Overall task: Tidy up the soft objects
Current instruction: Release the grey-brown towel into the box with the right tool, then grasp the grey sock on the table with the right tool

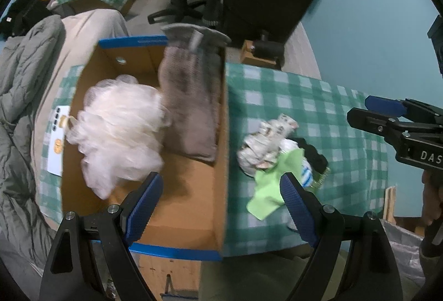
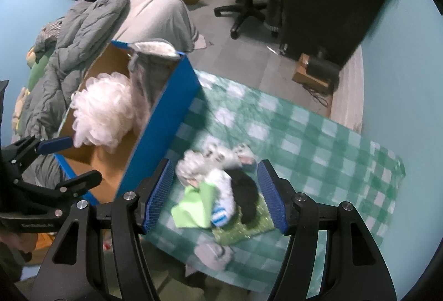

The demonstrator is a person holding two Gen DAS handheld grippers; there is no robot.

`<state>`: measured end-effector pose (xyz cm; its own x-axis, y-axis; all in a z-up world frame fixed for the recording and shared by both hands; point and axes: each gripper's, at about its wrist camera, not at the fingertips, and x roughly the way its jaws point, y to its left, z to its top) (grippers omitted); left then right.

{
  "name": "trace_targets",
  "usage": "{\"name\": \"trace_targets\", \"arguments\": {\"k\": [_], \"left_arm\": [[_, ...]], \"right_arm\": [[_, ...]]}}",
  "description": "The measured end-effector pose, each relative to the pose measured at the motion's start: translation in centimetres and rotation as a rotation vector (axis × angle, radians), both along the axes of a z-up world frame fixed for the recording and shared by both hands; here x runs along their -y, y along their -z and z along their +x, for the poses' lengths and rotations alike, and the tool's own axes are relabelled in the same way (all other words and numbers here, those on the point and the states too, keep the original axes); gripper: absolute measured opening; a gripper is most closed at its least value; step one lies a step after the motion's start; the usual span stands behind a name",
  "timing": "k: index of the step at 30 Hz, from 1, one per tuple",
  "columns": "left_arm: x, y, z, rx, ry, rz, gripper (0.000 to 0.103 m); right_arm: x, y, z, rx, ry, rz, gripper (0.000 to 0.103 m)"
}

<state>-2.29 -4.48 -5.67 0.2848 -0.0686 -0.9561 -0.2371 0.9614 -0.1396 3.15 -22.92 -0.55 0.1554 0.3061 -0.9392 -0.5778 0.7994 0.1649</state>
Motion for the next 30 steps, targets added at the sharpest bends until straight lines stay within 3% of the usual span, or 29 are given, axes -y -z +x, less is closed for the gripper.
{"name": "trace_targets", "arguments": {"k": [10, 18, 30], "left_arm": [[4.8, 1.7, -1.0, -0.045, 0.084, 0.024, 0.088], [7.4, 3.5, -2.5, -0.07, 0.129, 0.041, 0.088], [9.1, 6.7, -5.5, -0.099, 0.103, -0.002, 0.088]], "right_arm": [[4.0, 1.8, -1.8, -0.047, 0.016, -0.009, 0.064], [6.0, 5.0, -3.8, -0.09, 0.011, -0.022, 0.064], [6.7, 10.5, -8.6, -0.172, -0.098, -0.019, 0.064]]}}
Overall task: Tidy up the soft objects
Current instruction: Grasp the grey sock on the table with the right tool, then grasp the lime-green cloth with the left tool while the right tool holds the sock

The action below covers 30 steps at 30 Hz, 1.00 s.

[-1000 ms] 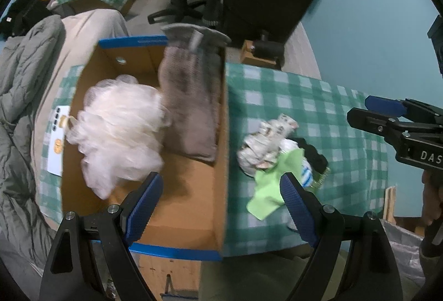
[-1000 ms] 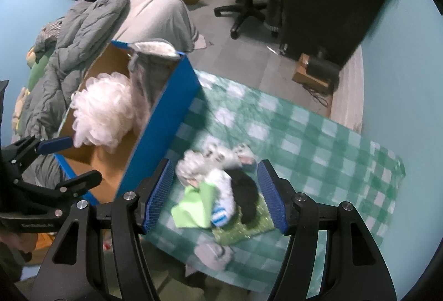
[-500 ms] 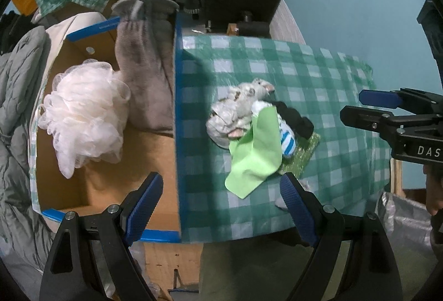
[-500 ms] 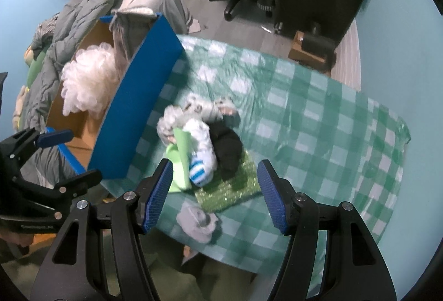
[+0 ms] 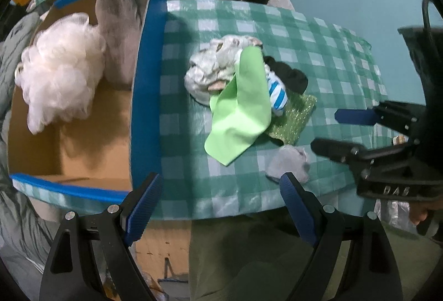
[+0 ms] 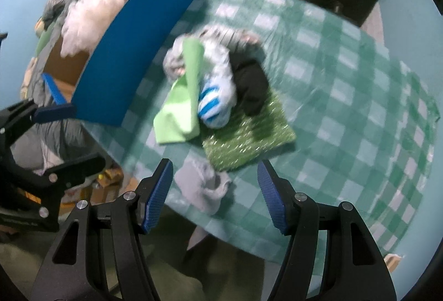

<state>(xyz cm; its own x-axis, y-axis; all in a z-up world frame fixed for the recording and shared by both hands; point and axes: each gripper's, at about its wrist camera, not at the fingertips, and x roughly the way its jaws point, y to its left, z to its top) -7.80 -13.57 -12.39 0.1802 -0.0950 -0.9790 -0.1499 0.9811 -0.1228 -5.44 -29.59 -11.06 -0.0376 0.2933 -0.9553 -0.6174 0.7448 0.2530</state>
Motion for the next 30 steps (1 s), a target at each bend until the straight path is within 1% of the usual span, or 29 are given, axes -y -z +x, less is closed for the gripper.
{"name": "trace_targets", "arguments": {"k": [6, 12, 16, 21, 22, 23, 25, 27, 30], "left_arm": [[0.4, 2.1, -1.1, -0.016, -0.012, 0.017, 0.087], [0.6, 3.8, -1.9, -0.016, -0.023, 0.009, 0.087], [0.8, 4.7, -2.1, -0.012, -0.011, 0.014, 0.087], [1.0, 5.7, -1.9, -0.034, -0.002, 0.009, 0.087], [1.1, 5.6, -1.9, -0.031, 0.004, 0.009, 0.087], [1.2, 5.6, -1.8, -0.027, 0.01, 0.01, 0.088], [1.4, 5.6, -1.6, -0.027, 0.015, 0.007, 0.088], [1.6, 5.6, -1.4, -0.028, 0.019, 0.003, 0.087], [1.7, 5.5, -1.0, -0.025, 0.032, 0.003, 0.087]], "right_arm": [[-0.2, 2.3, -1.4, -0.022, -0.057, -0.017, 0.064], [-0.9, 4.6, -2.8, -0.051, -0.115, -0.031, 0.064], [-1.3, 5.8, -3.4, -0.042, -0.146, -0.045, 0.064], [-1.6, 7.2, -4.0, -0.027, -0.174, -0.067, 0.063], [-1.6, 7.2, -4.1, -0.024, -0.177, -0.066, 0.055], [-1.5, 7.4, -4.2, -0.027, -0.18, -0.06, 0.051], [-1.9, 7.7, -4.5, -0.032, -0.183, -0.055, 0.036], [-1.7, 7.5, -4.5, -0.038, -0.175, -0.033, 0.028], [-1.0, 7.0, -4.1, -0.047, -0.15, -0.011, 0.024]]}}
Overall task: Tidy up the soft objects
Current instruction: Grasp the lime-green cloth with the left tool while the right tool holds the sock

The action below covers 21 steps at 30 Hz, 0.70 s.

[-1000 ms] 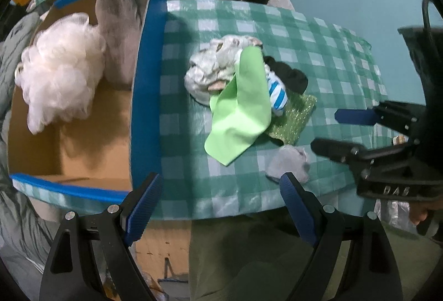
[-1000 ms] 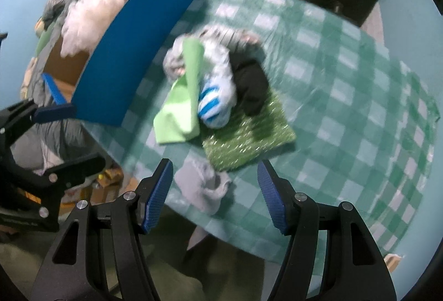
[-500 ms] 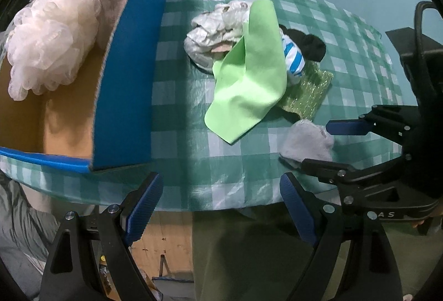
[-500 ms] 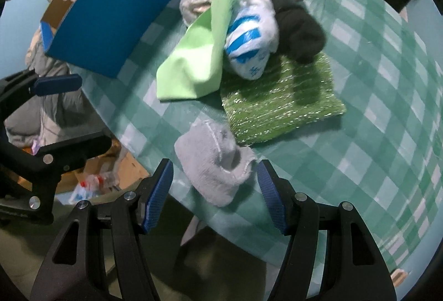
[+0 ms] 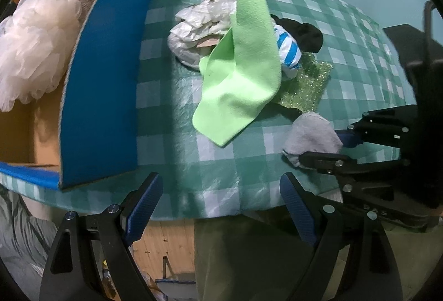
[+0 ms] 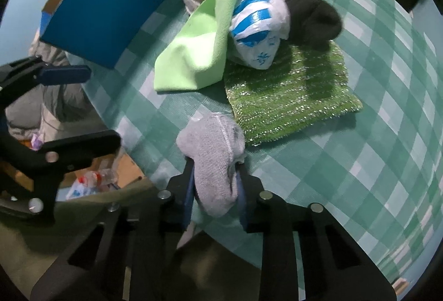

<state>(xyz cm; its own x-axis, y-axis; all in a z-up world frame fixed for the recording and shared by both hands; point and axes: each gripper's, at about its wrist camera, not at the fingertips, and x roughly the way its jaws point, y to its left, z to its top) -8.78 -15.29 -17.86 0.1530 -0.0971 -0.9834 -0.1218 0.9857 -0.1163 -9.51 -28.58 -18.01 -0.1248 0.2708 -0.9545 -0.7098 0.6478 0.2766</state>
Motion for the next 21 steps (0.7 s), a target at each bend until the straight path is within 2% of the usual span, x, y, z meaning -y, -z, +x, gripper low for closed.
{"name": "trace_targets", "arguments": {"k": [8, 14, 21], "left_arm": [[0.6, 0.4, 2.4, 0.011, -0.018, -0.036, 0.087], [1.8, 1.1, 4.5, 0.01, -0.02, -0.03, 0.088], [2.5, 2.5, 6.3, 0.002, -0.045, 0.014, 0.088]], "right_arm": [[2.6, -2.3, 1.9, 0.002, 0.089, 0.063, 0.023], [5.3, -3.4, 3.1, 0.017, 0.163, 0.062, 0.023], [8.1, -4.5, 4.5, 0.03, 0.225, 0.068, 0.023]]}}
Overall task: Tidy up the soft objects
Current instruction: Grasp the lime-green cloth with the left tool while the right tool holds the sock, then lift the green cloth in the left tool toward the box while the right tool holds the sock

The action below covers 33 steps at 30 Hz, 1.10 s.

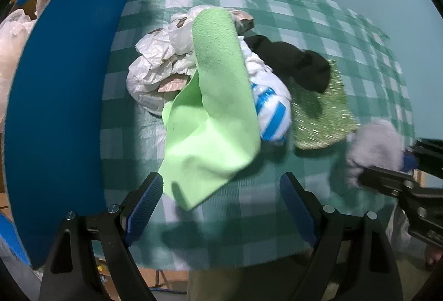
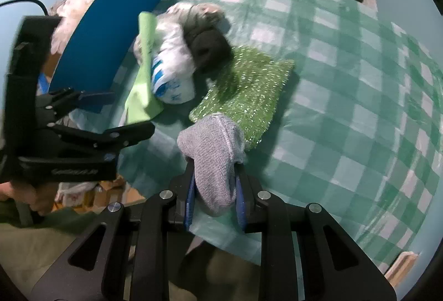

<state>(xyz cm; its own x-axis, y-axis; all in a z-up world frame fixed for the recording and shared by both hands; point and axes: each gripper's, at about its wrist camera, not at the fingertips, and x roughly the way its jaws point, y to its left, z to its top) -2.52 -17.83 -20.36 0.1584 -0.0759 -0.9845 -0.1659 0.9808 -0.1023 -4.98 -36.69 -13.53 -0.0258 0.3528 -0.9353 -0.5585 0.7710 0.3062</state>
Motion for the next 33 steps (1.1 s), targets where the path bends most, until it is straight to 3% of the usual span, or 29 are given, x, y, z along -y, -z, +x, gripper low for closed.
{"name": "trace_targets", "arguments": {"k": [7, 9, 11, 12, 13, 14, 16, 21, 33], "left_arm": [[0.1, 1.8, 1.6, 0.008, -0.055, 0.032, 0.085], [0.0, 1.8, 1.7, 0.015, -0.062, 0.032, 0.075], [-0.4, 2.0, 1.8, 0.013, -0.068, 0.028, 0.051], [-0.7, 2.0, 1.8, 0.016, -0.072, 0.032, 0.048], [-0.8, 1.9, 1.9, 0.023, -0.077, 0.031, 0.038], [-0.9, 1.8, 1.8, 0.026, -0.078, 0.018, 0.024], [-1.2, 1.7, 1.8, 0.027, -0.078, 0.002, 0.016], [-1.0, 0.5, 1.6, 0.048, -0.051, 0.005, 0.013], [-2.2, -5.4, -0.4, 0.137, -0.017, -0.007, 0.012]], "right_arm": [[0.7, -0.9, 0.8, 0.018, 0.025, 0.021, 0.023], [0.7, -1.1, 0.8, 0.026, 0.024, 0.024, 0.023], [0.5, -1.3, 0.9, 0.029, 0.021, 0.026, 0.023], [0.6, -1.4, 0.9, 0.032, 0.021, 0.027, 0.023], [0.8, -1.6, 1.0, 0.031, 0.023, 0.03, 0.023], [0.8, -1.7, 0.9, 0.03, 0.026, 0.031, 0.023], [0.9, -1.9, 0.8, 0.028, 0.033, 0.034, 0.023], [1.3, -2.7, 0.5, 0.027, 0.05, 0.054, 0.023], [0.7, -5.9, 1.1, 0.056, 0.088, 0.085, 0.023]]}}
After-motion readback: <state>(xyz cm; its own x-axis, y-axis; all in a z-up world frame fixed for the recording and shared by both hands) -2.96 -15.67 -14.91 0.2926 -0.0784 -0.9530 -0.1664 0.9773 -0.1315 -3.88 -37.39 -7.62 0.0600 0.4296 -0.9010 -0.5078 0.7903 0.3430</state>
